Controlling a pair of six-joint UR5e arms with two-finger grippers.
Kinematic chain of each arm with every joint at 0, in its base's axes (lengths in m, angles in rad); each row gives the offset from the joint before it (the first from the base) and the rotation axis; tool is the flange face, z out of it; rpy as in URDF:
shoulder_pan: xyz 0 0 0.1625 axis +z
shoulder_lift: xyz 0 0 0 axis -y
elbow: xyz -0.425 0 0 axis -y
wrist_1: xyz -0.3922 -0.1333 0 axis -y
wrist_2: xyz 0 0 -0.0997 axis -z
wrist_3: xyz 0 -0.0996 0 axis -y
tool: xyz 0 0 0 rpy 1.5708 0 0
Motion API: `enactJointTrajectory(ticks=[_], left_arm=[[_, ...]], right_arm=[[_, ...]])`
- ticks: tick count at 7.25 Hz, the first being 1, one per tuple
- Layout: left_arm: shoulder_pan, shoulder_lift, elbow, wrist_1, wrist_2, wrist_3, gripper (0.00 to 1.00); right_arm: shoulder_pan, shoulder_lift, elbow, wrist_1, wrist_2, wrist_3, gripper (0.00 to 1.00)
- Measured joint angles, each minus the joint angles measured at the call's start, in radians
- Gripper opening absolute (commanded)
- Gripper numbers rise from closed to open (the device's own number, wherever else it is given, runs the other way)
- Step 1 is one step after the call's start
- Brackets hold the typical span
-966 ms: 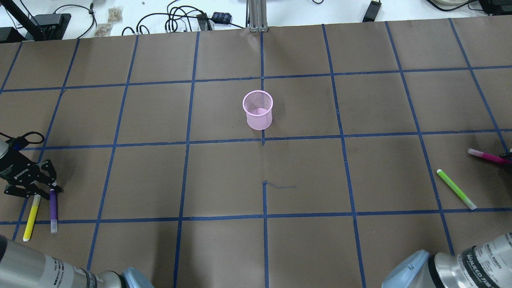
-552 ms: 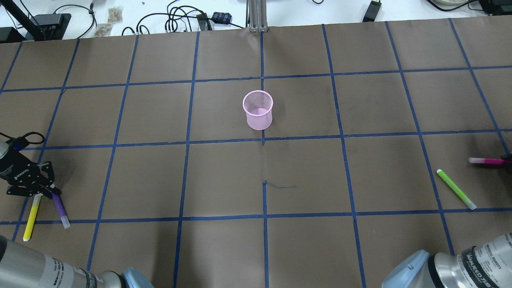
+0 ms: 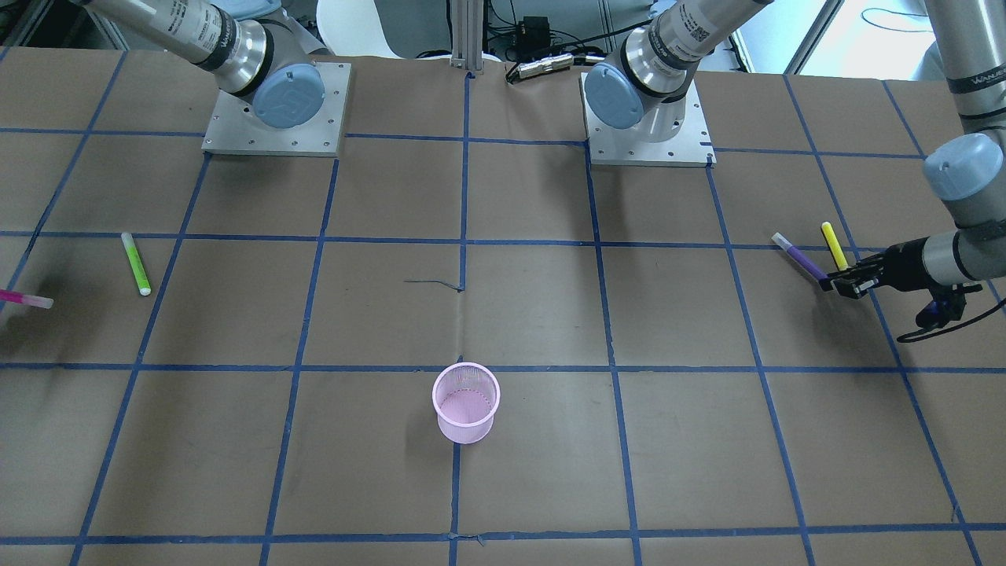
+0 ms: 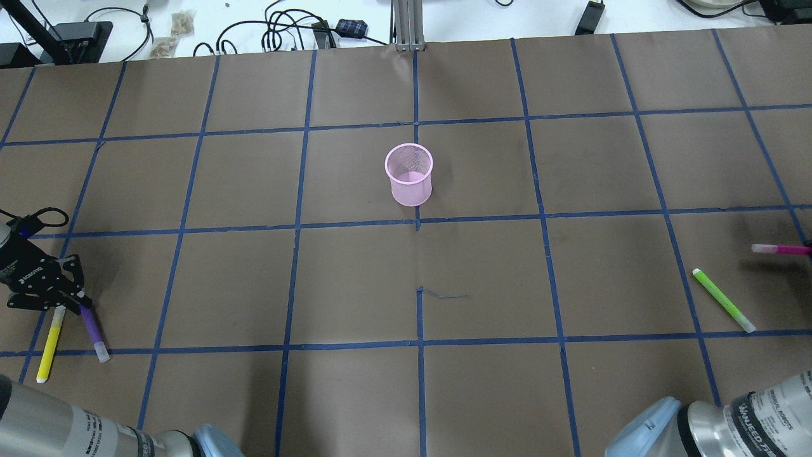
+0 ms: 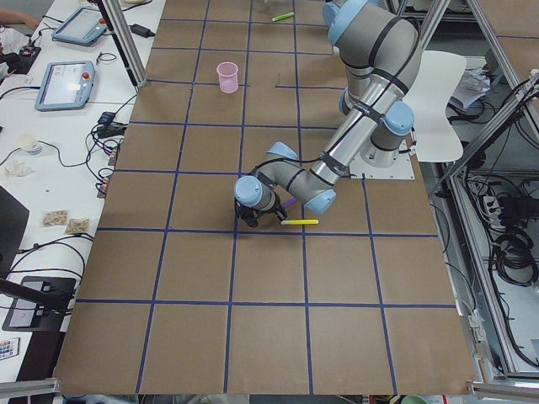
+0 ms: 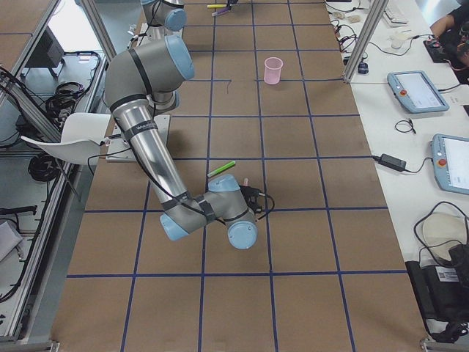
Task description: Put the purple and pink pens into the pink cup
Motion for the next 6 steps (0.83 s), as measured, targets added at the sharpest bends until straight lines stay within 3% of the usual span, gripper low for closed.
enactJointTrajectory(ticks=[3,6], left_arm=[[-0.016,0.036,0.001,-0.004,-0.004,0.005,0.0],[-0.02,0.088,0.013,-0.008,-0.023,0.031,0.0]], right_arm=[[0.159,-0.224,0.006,0.003,-0.066,0.332,0.0],[0.44,-0.419,0.004,0.041,-0.193,0.905,0.0]])
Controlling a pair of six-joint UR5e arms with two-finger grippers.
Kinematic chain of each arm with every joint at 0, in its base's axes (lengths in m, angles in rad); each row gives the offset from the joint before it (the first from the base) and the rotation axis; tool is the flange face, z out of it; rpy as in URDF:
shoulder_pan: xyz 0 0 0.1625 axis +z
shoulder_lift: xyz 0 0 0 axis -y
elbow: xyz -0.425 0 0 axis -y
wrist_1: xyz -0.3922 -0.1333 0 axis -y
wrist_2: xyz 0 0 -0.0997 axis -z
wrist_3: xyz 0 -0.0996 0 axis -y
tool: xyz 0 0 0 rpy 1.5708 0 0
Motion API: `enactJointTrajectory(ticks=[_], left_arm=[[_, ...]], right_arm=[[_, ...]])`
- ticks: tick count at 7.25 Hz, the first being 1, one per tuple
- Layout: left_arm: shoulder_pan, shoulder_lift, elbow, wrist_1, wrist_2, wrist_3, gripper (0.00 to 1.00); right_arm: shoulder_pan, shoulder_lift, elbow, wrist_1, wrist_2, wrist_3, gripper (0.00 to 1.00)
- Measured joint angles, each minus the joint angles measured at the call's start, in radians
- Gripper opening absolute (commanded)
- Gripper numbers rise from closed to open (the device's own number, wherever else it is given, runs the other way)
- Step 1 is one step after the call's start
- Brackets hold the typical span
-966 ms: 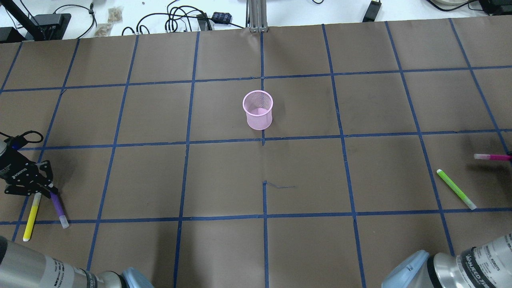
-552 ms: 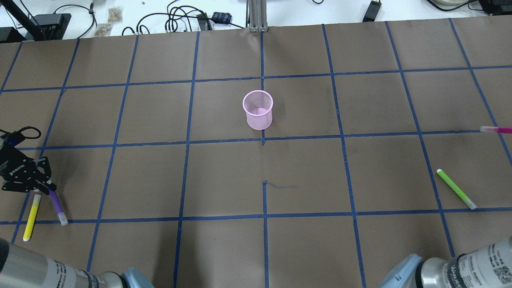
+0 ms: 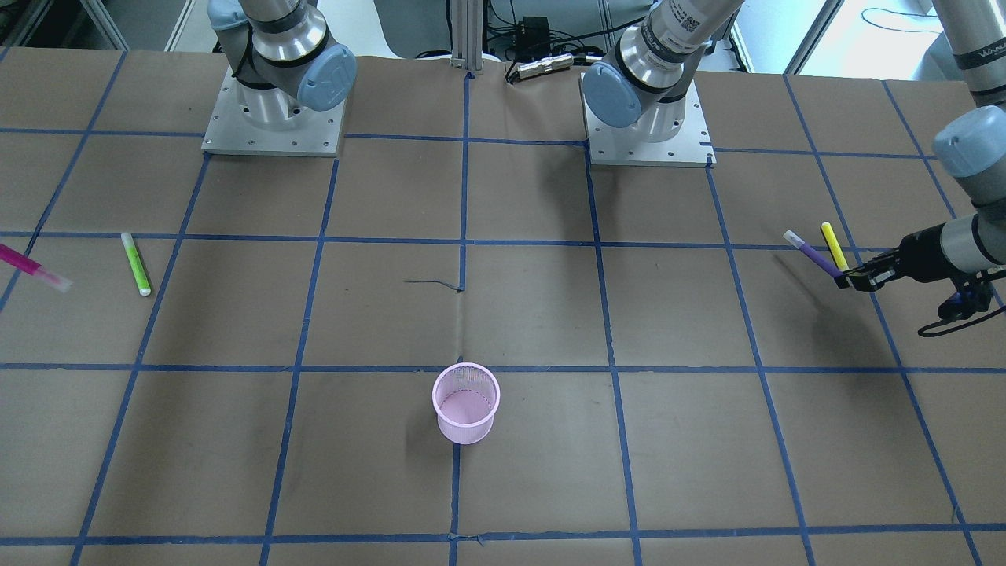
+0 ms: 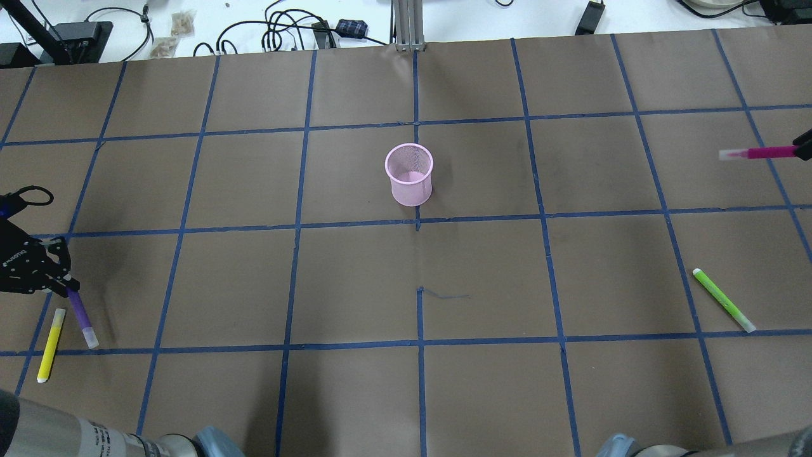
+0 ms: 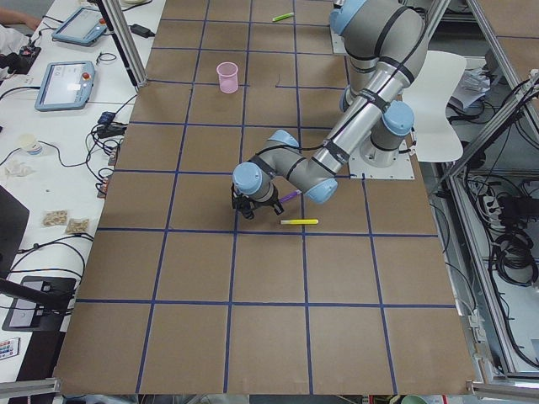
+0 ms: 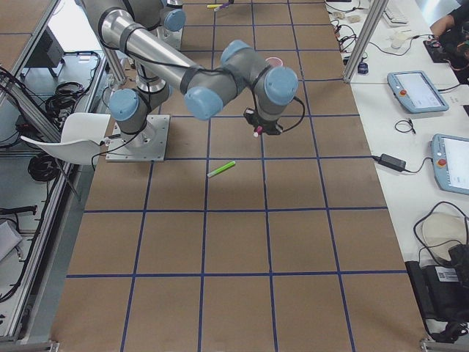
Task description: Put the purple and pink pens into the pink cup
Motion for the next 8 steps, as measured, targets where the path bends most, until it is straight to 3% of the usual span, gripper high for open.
enactJointTrajectory(ticks=[2,4,8], left_arm=[[-0.018,0.042,0.018,-0.001,-0.025,0.022,0.0],[-0.061,0.084,0.032,-0.001,-0.034,0.03,0.0],[-0.131,0.126,0.057,0.004,-0.081,0.04,0.0]], right_arm=[[0.225,-0.064,-0.003,-0.008,-0.058,0.447,0.0],[0.454,-0.067,0.001,-0.086,-0.13,0.817,0.0],[0.841,0.122,0.001,-0.382,-0.207,1.252,0.0]])
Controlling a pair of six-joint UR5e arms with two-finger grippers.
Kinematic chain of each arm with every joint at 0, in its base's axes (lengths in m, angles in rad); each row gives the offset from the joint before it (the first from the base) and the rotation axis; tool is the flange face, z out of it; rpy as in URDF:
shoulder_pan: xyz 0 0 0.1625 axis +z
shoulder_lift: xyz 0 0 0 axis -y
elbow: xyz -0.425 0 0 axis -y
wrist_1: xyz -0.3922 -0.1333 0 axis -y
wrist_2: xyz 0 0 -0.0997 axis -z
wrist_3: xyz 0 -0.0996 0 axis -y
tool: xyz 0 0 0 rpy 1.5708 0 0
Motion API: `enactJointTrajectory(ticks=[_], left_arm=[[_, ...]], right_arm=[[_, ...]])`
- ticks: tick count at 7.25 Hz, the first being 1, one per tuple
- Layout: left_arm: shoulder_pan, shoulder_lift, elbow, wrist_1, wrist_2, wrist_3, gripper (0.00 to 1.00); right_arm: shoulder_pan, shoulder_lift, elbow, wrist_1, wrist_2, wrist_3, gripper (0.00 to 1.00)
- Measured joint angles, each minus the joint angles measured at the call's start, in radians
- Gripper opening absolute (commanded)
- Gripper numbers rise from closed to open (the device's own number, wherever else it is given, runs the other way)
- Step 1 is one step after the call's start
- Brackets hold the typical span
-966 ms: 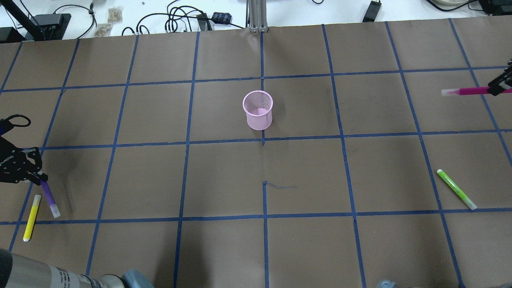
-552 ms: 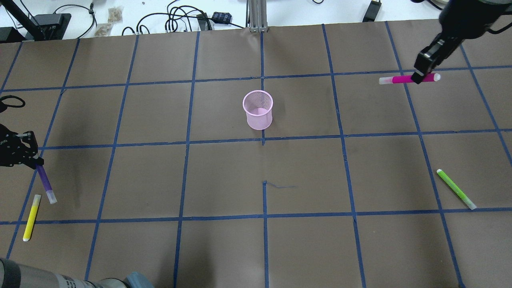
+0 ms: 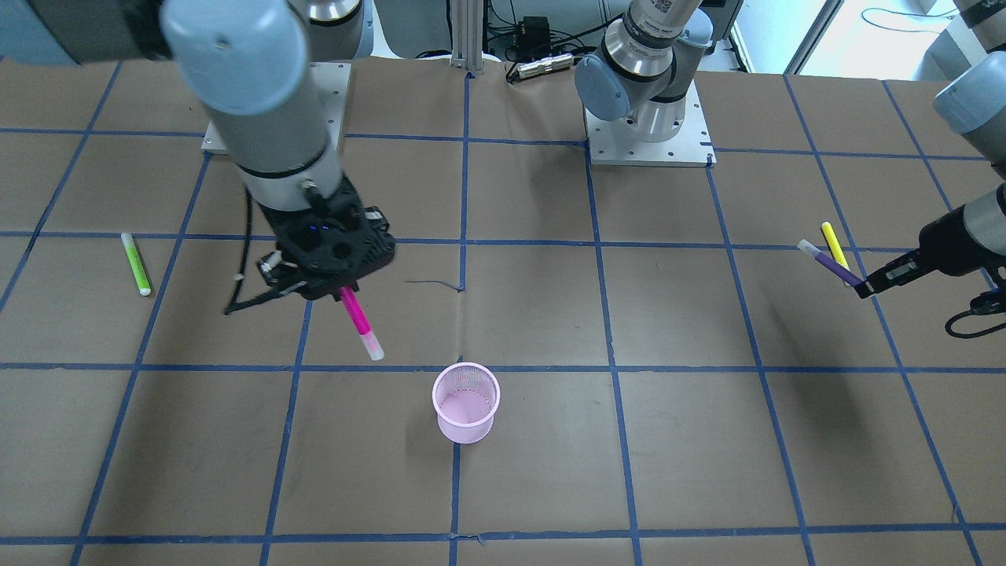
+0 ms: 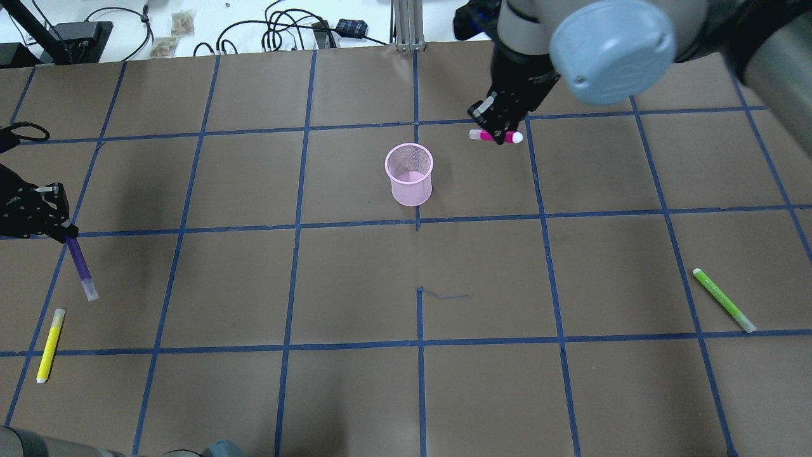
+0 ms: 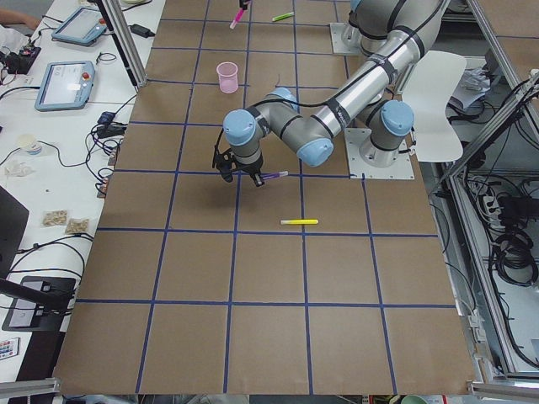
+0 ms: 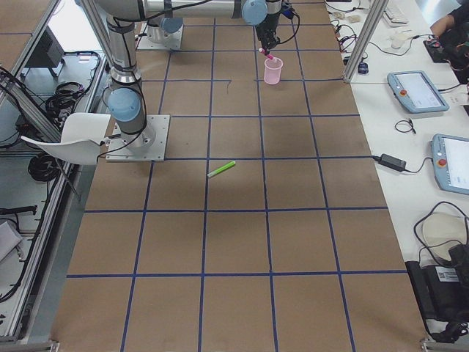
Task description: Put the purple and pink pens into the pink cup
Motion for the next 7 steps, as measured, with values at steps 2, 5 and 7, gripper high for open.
enactJointTrajectory(ticks=[2,5,7], left_arm=[[-0.015,0.01,0.004,0.016,-0.055,0.036,0.0],[-0.02,0.004,0.003,0.021,-0.071,0.043,0.0],[-0.038,0.013,0.002,0.021,-0.103,0.039,0.0]], right_arm=[[0.108,0.089,-0.004,-0.107,-0.044,0.085,0.0],[0.132,0.132,-0.007,-0.148,-0.051,0.046,0.0],[0.133,0.148,-0.009,-0.156,-0.052,0.027,0.98]])
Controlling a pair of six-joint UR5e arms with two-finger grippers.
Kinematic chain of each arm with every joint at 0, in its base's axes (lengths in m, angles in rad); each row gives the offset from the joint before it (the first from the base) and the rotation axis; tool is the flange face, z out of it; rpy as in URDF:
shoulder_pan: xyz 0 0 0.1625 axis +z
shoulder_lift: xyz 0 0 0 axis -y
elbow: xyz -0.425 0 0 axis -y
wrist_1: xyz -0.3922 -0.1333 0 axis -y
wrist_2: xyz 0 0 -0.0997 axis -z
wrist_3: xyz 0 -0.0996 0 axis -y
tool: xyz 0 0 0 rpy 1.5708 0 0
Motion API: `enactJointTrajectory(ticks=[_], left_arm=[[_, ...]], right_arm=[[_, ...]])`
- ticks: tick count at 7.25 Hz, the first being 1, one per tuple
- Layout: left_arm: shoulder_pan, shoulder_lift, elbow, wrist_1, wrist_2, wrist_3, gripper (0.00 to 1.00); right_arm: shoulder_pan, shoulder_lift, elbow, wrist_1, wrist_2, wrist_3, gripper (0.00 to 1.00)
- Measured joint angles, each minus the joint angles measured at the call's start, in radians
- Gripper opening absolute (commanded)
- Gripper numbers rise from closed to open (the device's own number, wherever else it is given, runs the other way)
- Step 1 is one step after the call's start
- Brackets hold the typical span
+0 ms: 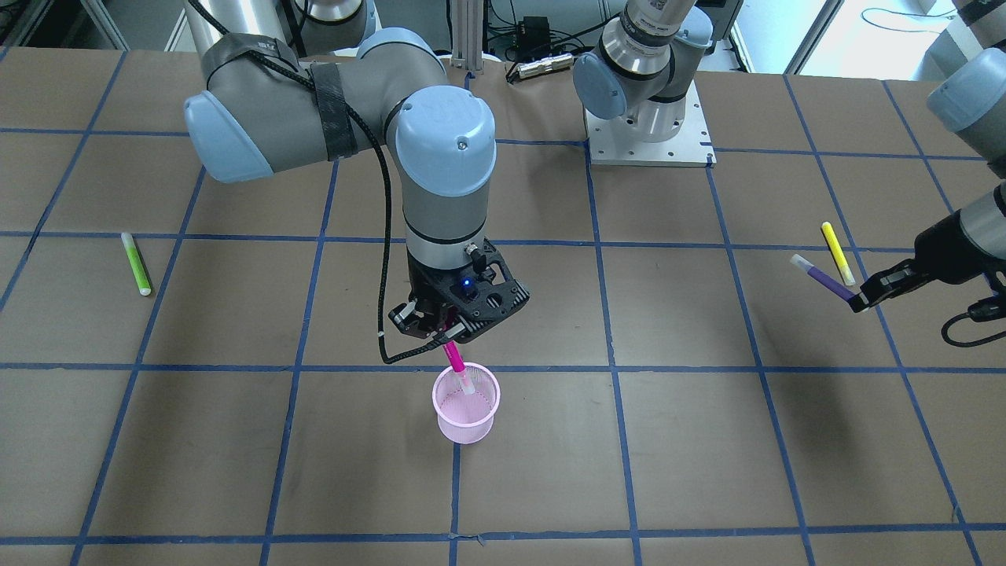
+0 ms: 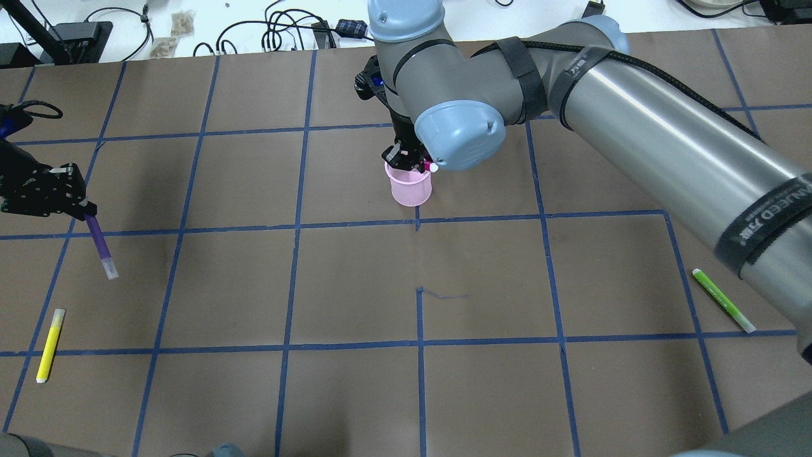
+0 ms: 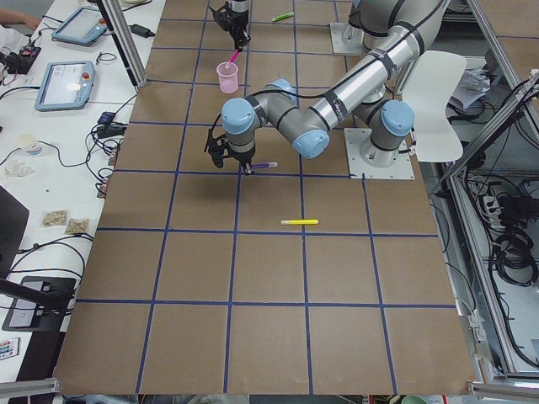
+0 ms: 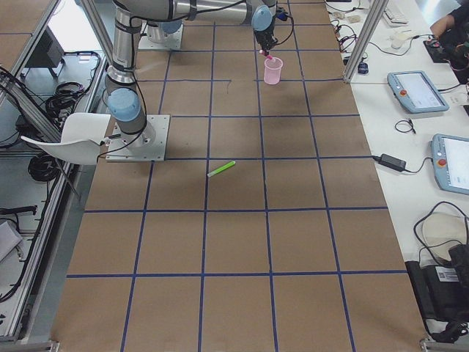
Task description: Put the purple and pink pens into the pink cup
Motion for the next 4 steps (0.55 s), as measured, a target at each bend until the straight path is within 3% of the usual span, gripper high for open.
enactJointTrajectory(ticks=[4], left_arm=[[-0.075,0.055,-0.004,-0.001,-0.051,-0.041,0.0]], right_arm=[[-0.01,0.017,-0.004,-0.038,0.003,-0.045,1.0]])
